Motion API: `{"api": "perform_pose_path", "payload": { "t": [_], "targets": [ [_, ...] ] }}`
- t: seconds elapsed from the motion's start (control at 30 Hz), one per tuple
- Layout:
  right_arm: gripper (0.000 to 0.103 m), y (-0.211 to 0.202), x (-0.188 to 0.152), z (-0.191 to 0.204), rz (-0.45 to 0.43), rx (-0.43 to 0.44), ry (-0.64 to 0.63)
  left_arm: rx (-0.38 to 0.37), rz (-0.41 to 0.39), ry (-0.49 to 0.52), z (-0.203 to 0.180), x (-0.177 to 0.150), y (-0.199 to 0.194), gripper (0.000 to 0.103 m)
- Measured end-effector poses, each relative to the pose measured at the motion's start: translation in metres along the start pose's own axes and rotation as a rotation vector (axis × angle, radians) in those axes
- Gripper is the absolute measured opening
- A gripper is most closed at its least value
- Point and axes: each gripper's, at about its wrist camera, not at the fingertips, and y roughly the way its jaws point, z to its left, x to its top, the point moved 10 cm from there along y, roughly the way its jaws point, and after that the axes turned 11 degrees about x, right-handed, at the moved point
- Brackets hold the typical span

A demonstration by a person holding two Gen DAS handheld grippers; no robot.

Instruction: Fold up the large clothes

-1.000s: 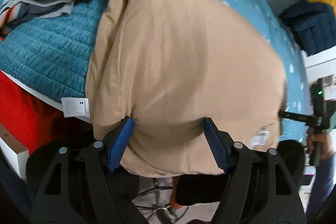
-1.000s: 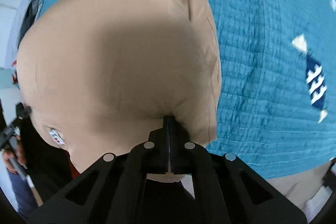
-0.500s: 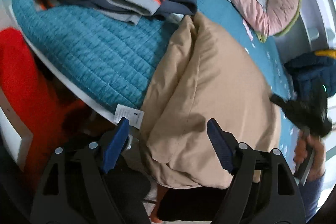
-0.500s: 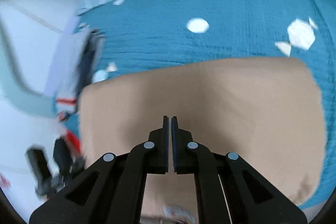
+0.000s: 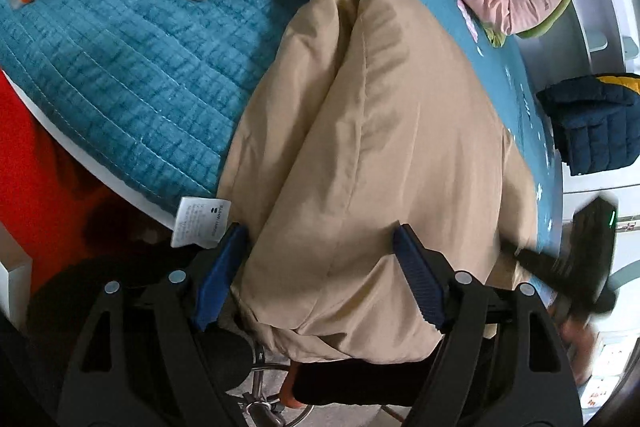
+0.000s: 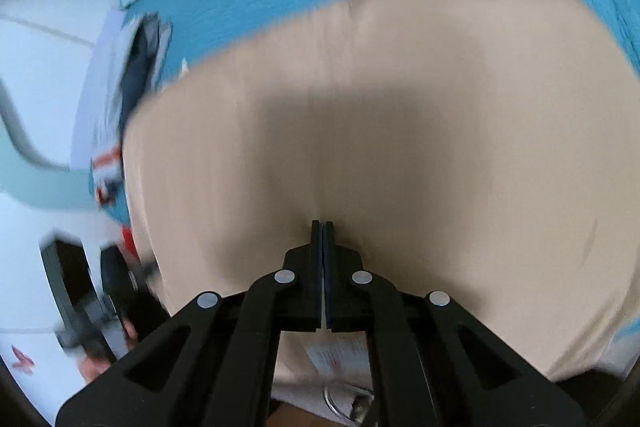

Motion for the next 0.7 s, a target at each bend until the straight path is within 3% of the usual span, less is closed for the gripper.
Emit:
{"api": "perform_pose_path", "payload": {
  "t": [0.17,0.37,0.57,0.6,0.7],
  "targets": [
    [0.0,0.012,-0.005,-0.023,-0.078,0.11,0.102,0.035,0.001,0.016,-0.007,0.0,0.002,0.078],
    [0.0,0.003,-0.009,-0.009,-0.104,0.076,0.042,0.064,-0.029,-0.008,0.007,-0.002,-0.005,0.078],
    [0.005,0.004,-0.01,0.0,-0.121,0.101,0.058,0.031,0.021,-0.062,0.013,-0.01,0.011,0.08],
    [0.006,0.003,-0.01,0.002,-0.125,0.104,0.053,0.011,0.019,-0.078,0.012,-0.01,0.011,0.077],
    [0.007,-0.004,-0.017,0.014,-0.143,0.08,-0.009,-0.025,0.007,-0.072,0.006,-0.01,0.005,0.049]
  ]
}}
